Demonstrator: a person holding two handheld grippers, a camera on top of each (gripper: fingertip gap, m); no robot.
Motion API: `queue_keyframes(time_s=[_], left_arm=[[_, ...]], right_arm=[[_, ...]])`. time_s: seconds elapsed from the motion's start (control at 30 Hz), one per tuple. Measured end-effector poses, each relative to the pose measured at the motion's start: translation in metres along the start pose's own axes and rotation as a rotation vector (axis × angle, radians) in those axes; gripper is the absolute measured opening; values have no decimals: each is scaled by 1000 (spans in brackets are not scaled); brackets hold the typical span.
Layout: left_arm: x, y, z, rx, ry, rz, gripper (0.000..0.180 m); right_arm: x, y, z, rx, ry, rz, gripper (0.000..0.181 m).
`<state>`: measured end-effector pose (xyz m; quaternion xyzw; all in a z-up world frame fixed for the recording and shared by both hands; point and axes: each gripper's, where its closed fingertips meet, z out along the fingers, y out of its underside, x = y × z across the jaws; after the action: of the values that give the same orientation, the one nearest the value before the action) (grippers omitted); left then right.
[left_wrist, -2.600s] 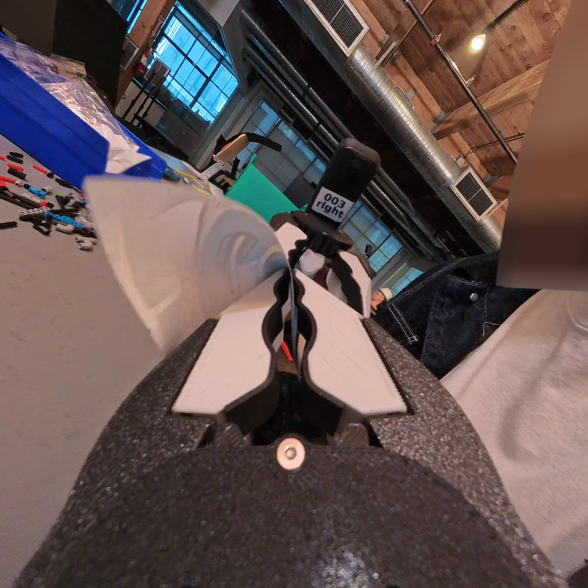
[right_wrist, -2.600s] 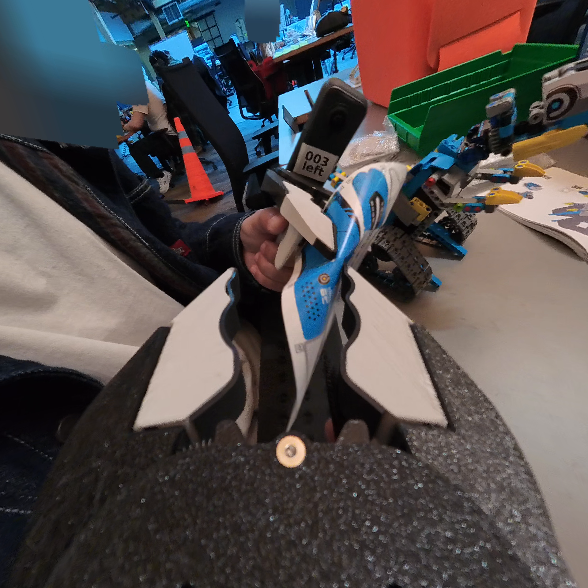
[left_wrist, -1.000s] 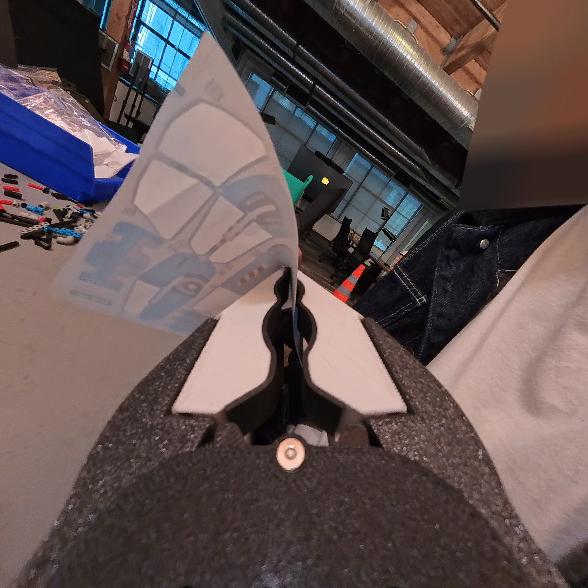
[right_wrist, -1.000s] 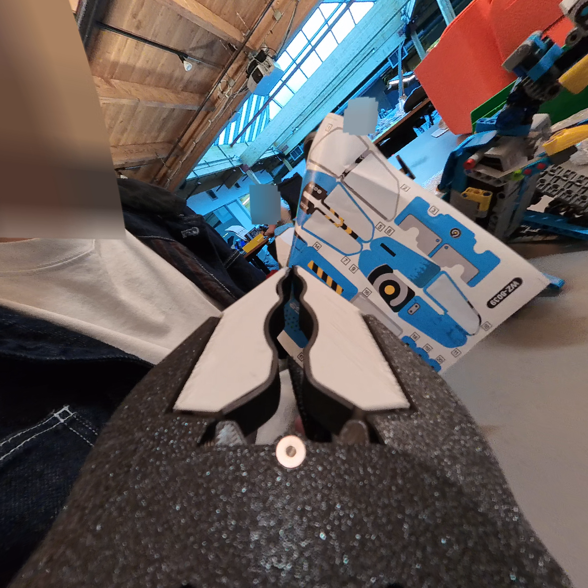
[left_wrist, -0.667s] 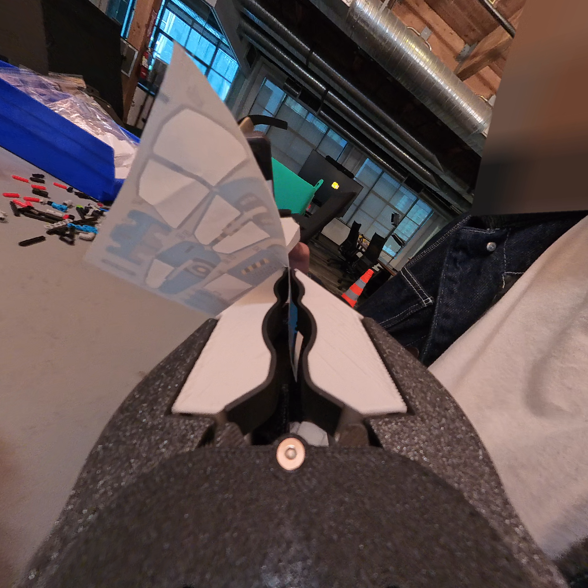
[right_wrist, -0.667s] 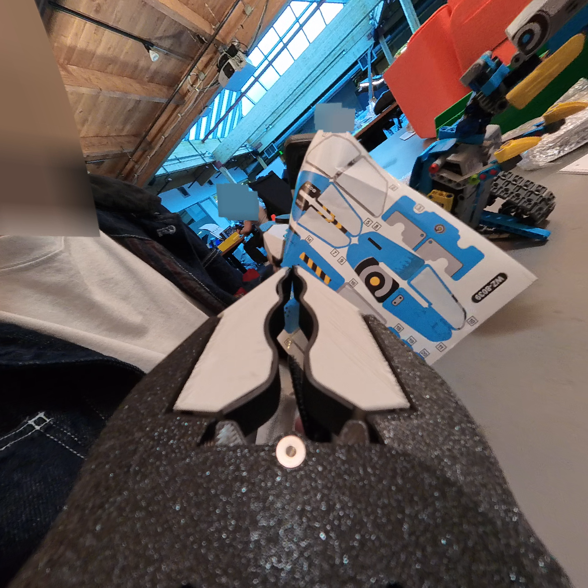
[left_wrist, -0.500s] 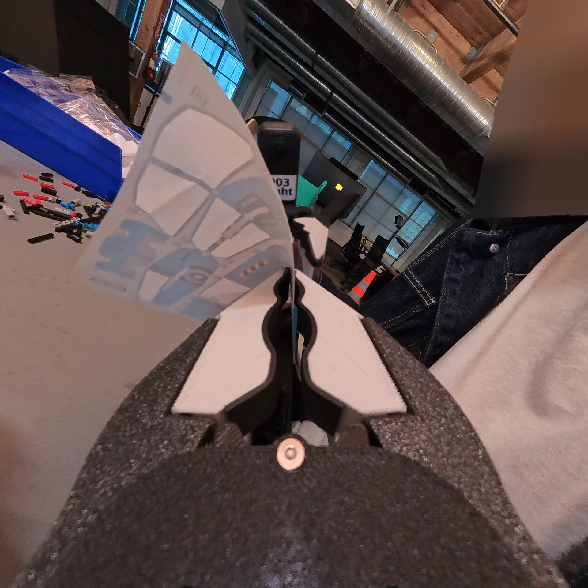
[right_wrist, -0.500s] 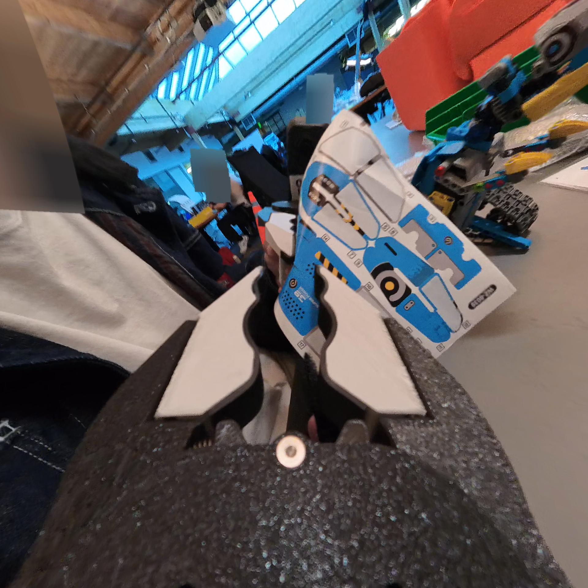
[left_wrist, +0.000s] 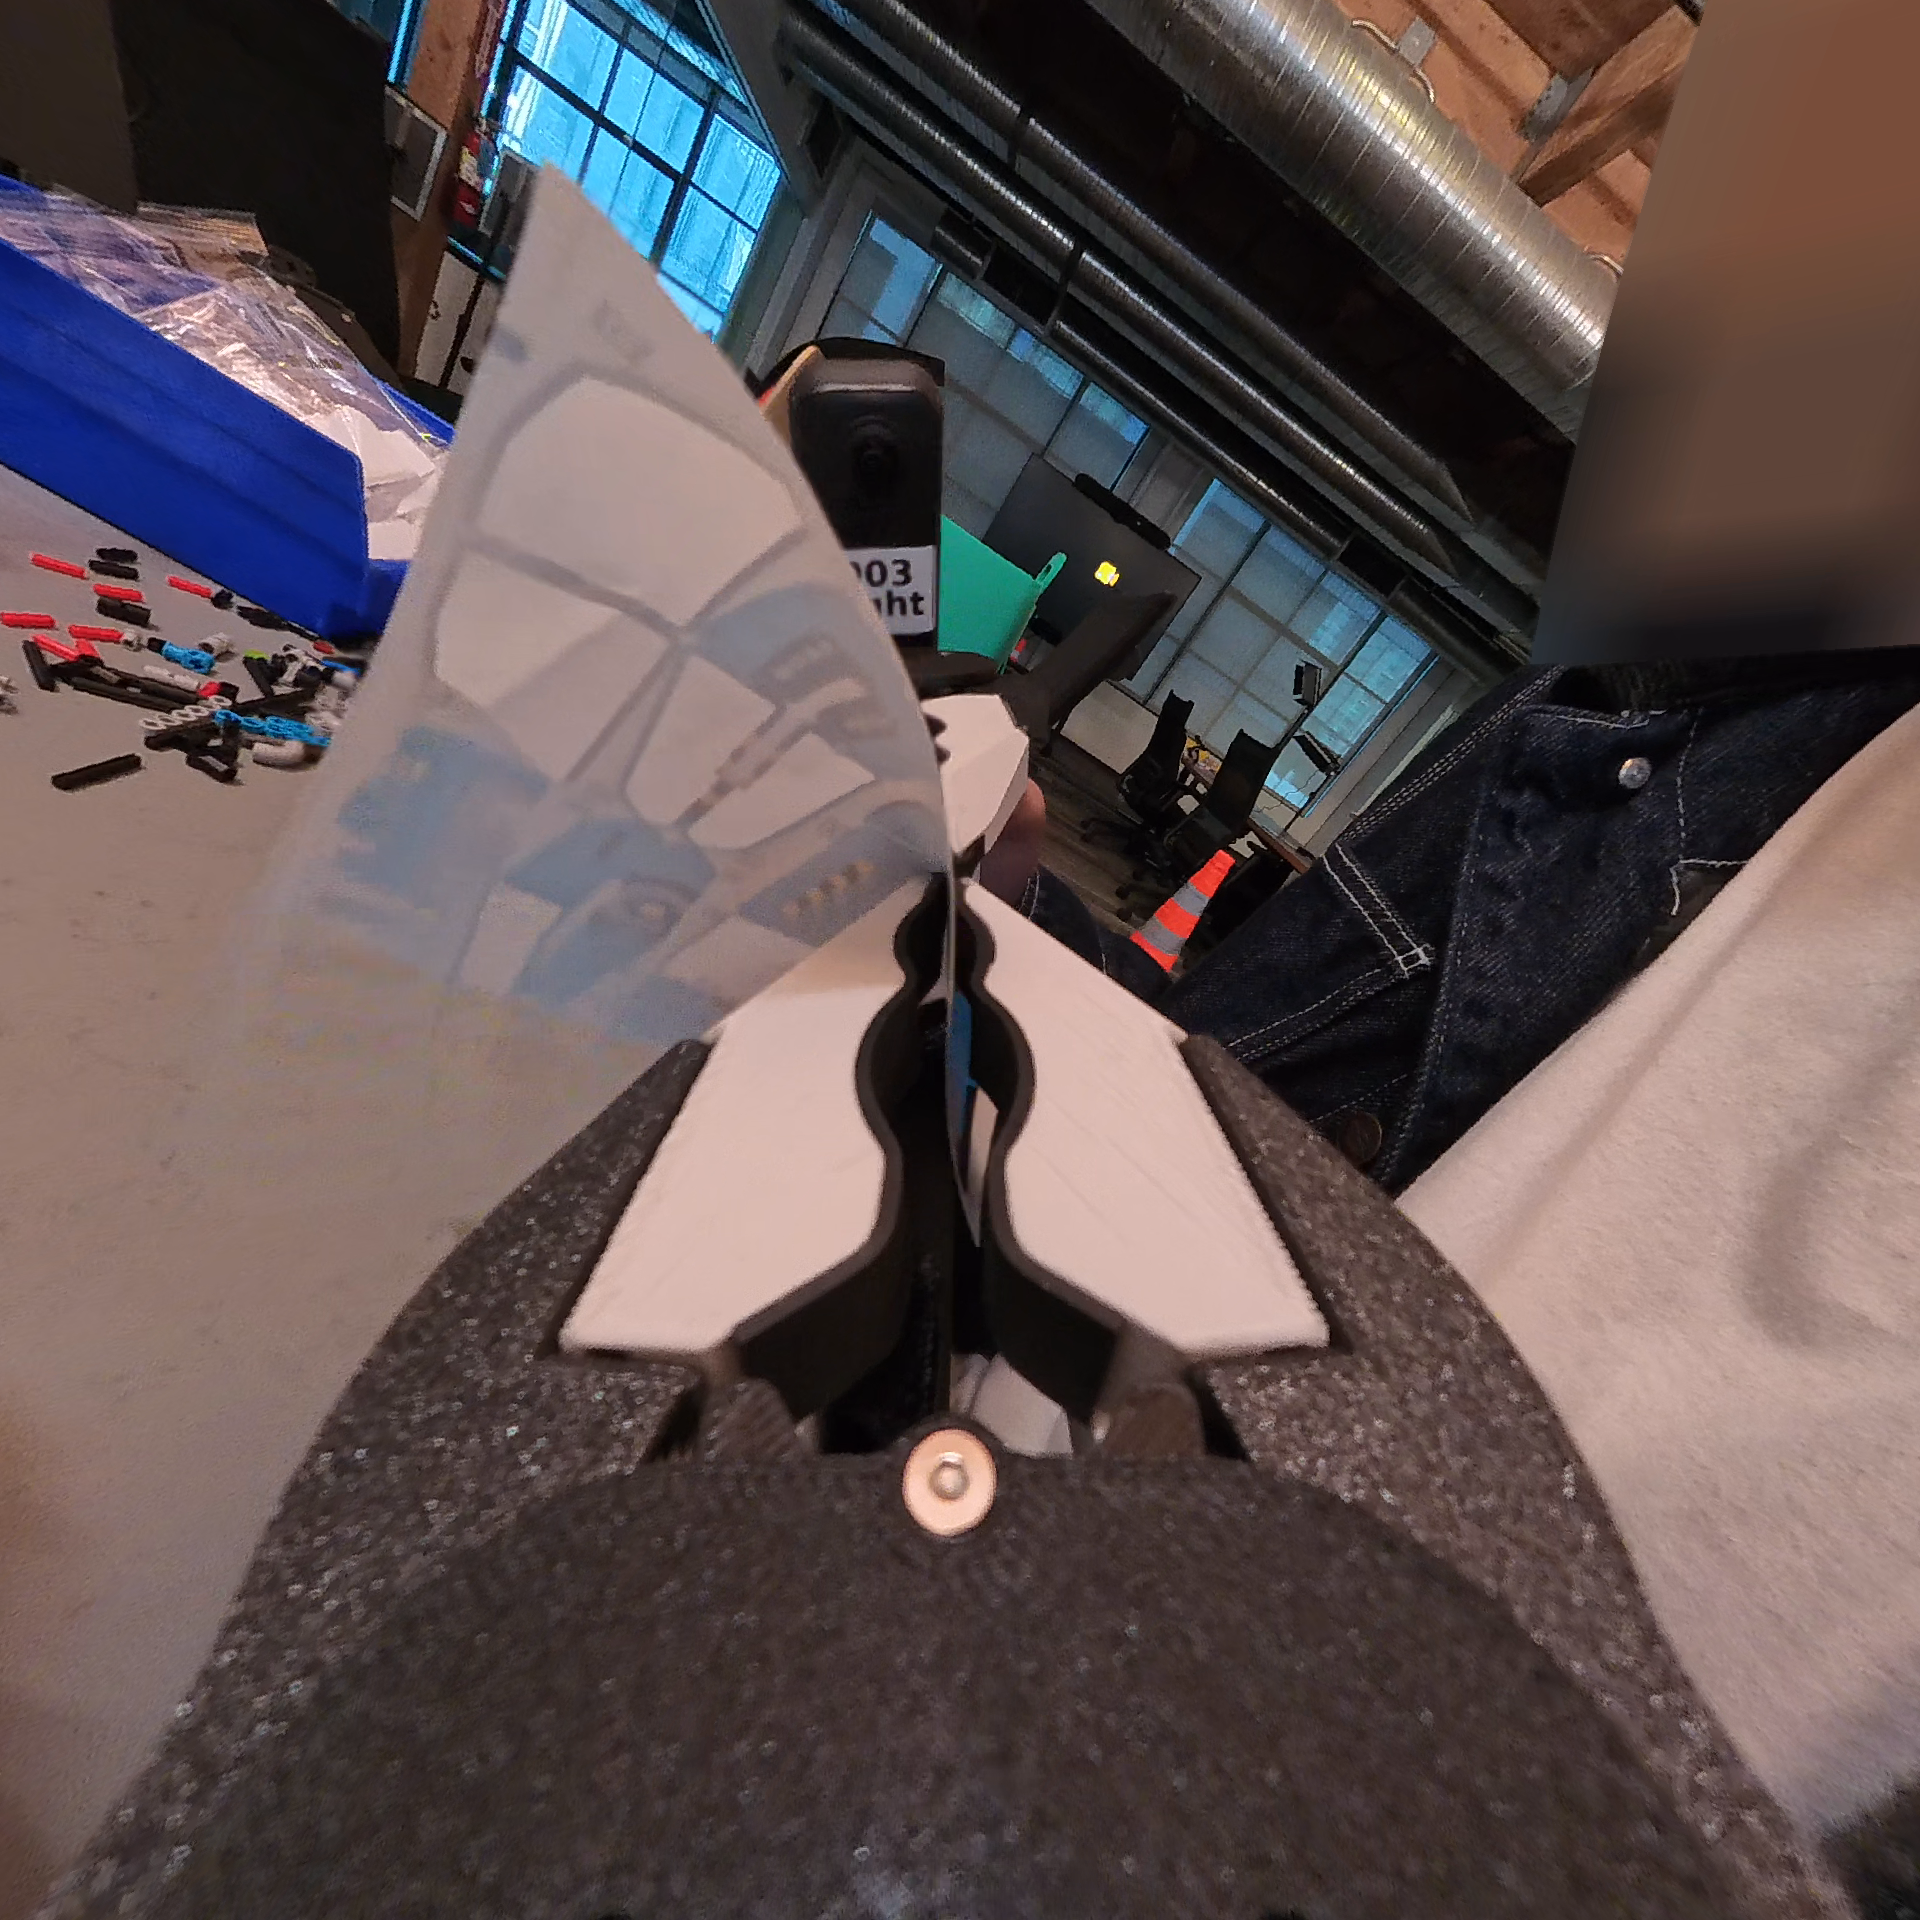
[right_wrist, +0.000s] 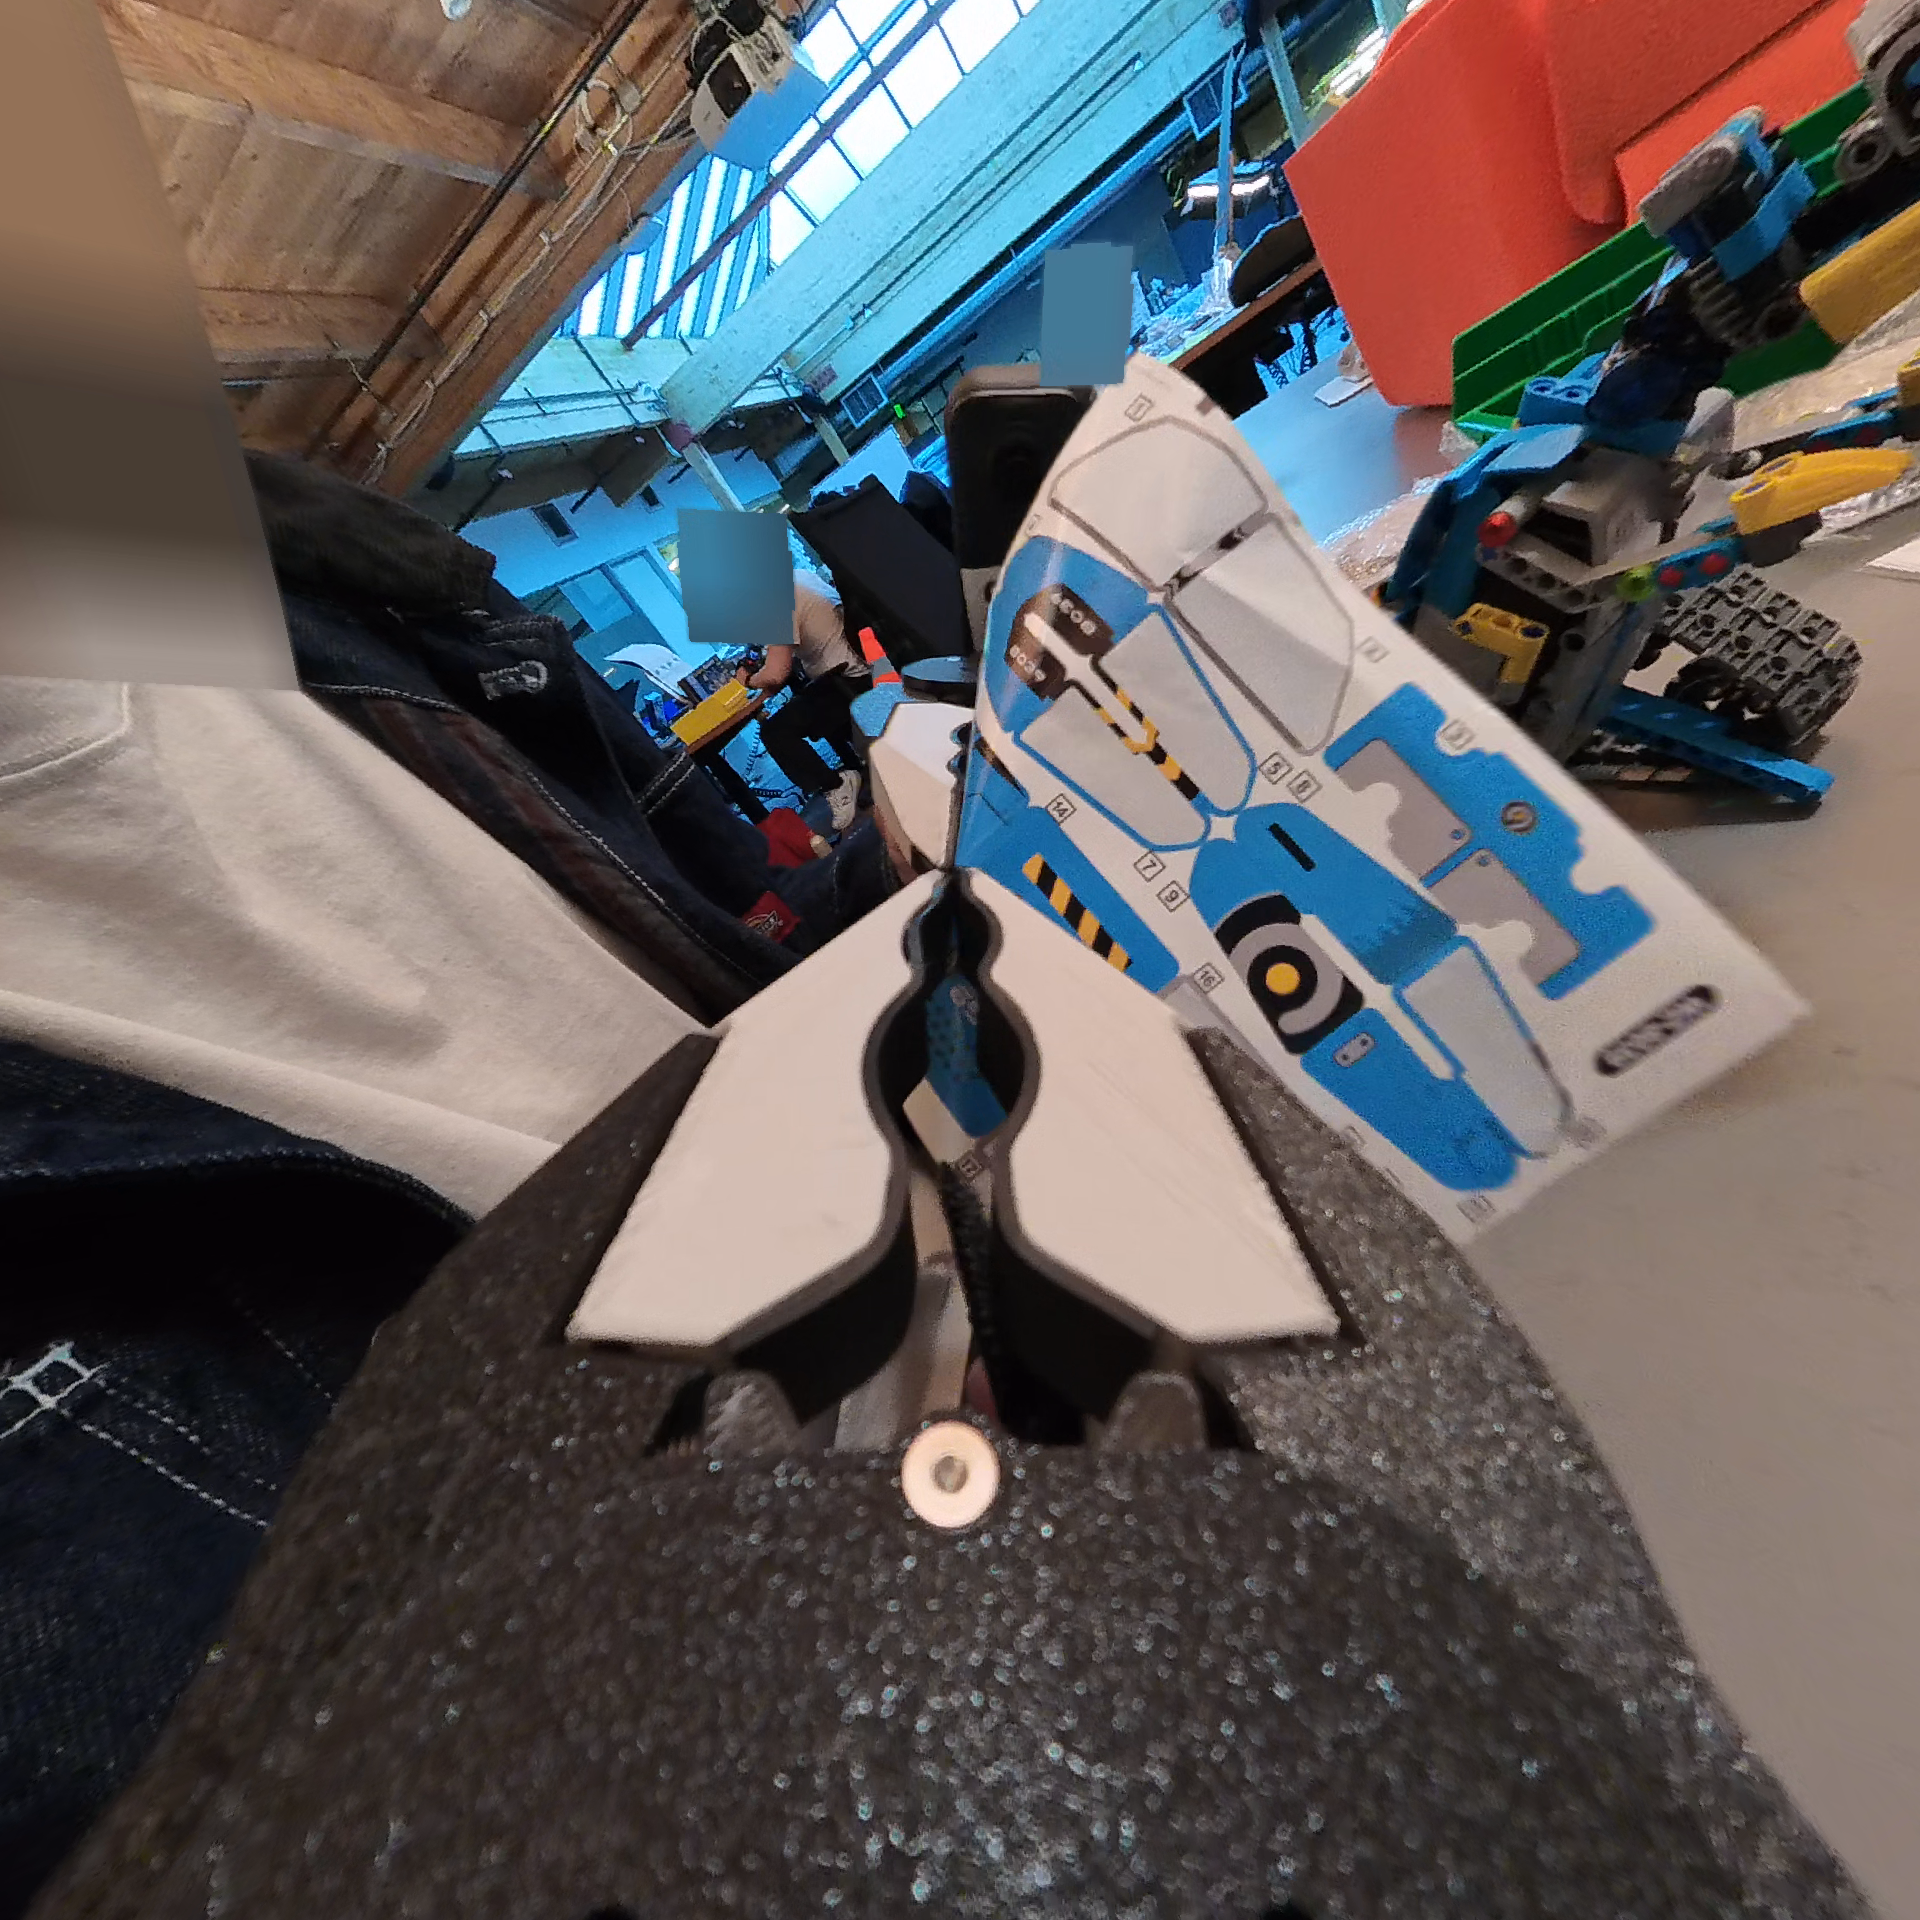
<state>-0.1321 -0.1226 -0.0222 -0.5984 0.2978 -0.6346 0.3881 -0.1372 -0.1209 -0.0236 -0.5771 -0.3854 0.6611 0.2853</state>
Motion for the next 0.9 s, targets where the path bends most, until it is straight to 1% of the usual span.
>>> queue_keyframes(time_s=[0.5, 0.63, 0.67, 0.7, 0.77, 0.83, 0.9], left_arm=[[-1, -1, -3, 8, -4, -6, 0], [-4, -1, -4, 9, -14, -11, 0], [-4, -1, -4, 10, -13, -11, 0], [-3, -1, -4, 11, -8, -13, 0], [-2, 0, -3, 9, -1, -14, 0], [-2, 1, -2, 5, 0, -13, 0], [0, 1, -1, 7, 9, -15, 0]], right_arm=[[14, 3, -7, -15, 82, -35, 0], [9, 1, -6, -11, 69, -39, 0], [8, -1, -5, -9, 76, -54, 4], [6, -1, -2, -15, 82, -62, 16], [4, 6, 3, -64, 84, -73, 22], [2, 9, 7, -79, 79, -78, 24], [0, 8, 8, -66, 56, -59, 18]])
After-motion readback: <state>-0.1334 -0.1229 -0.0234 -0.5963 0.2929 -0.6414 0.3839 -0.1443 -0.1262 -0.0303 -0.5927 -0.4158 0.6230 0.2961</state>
